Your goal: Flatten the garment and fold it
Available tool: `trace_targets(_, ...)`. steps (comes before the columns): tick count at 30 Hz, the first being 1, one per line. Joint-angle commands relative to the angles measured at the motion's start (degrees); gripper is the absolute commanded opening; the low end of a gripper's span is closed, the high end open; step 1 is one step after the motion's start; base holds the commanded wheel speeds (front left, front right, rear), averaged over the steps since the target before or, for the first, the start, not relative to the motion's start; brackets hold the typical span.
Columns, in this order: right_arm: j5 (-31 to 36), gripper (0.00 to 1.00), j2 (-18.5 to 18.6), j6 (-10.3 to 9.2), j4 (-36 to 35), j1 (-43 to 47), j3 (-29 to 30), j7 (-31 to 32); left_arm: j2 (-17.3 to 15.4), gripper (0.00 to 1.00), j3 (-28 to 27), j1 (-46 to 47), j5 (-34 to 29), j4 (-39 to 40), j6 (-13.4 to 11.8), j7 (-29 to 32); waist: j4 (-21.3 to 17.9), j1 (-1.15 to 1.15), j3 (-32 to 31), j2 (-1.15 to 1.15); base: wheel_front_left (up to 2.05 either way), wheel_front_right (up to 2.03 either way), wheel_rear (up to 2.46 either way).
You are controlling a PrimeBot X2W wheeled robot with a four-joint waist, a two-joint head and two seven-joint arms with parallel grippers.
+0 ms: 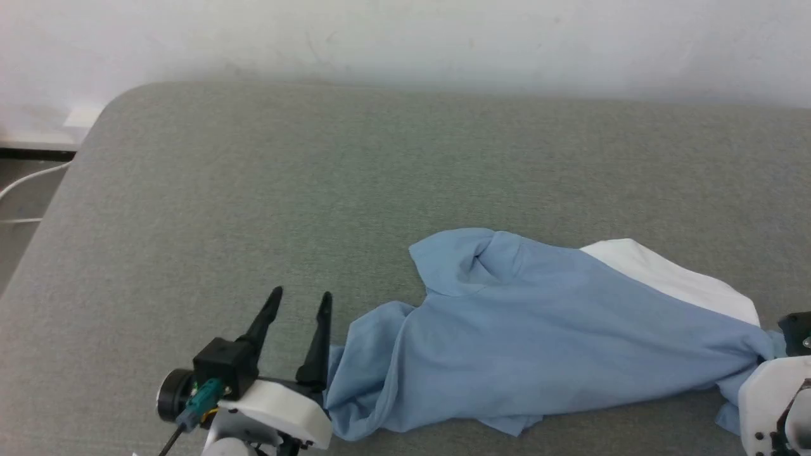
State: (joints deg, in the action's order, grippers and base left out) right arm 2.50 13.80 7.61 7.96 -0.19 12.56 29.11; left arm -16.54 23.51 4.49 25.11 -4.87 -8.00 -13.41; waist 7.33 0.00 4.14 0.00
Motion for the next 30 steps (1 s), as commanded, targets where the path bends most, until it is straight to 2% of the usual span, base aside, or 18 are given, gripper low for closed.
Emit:
trace_targets(1, 0.5, 1.00, -0.9, -0.12, 0.2, -0.2, 0.1, -1.9, 0.1, 1.00, 0.5, 1.4, -0.5, -0.3, 0.6, 0.4, -1.9, 0.00, 0.6, 0.00, 0.00, 0.00, 0.00)
trace_targets(5, 0.9, 1.00, -4.0, -0.12, -0.6, -1.8, -0.4, -7.6, -0.2, 1.00, 2.3, 3.7, -0.9, -1.4, 2.0, 3.1, -4.2, 0.00, 1.1, 0.00, 0.00, 0.00, 0.00)
trace_targets(13, -0.4, 1.00, -8.5, -0.12, -8.1, -1.5, -3.0, -15.1, -1.1, 1.00, 6.0, 12.7, -1.1, -5.7, 4.7, 17.0, -9.4, 0.00, 4.0, 0.00, 0.00, 0.00, 0.00)
trace_targets(18, -1.0, 1.00, -9.9, -0.12, -11.6, -1.1, -4.6, -16.7, -1.4, 1.00, 8.0, 21.5, -2.2, -10.9, 6.9, 25.0, -12.8, 0.00, 7.3, 0.00, 0.00, 0.00, 0.00)
trace_targets(26, -1.1, 1.00, -10.6, -0.12, -11.3, -1.3, -4.8, -17.9, -1.7, 1.00, 11.2, 31.8, -5.9, -23.1, 8.1, 34.4, -16.5, 0.00, 11.2, 0.00, 0.00, 0.00, 0.00)
trace_targets(30, -1.2, 1.00, -10.8, -0.12, -10.3, -1.4, -4.6, -18.7, -1.2, 1.00, 12.5, 34.9, -4.8, -28.2, 11.5, 37.8, -17.5, 0.00, 12.1, 0.00, 0.00, 0.00, 0.00)
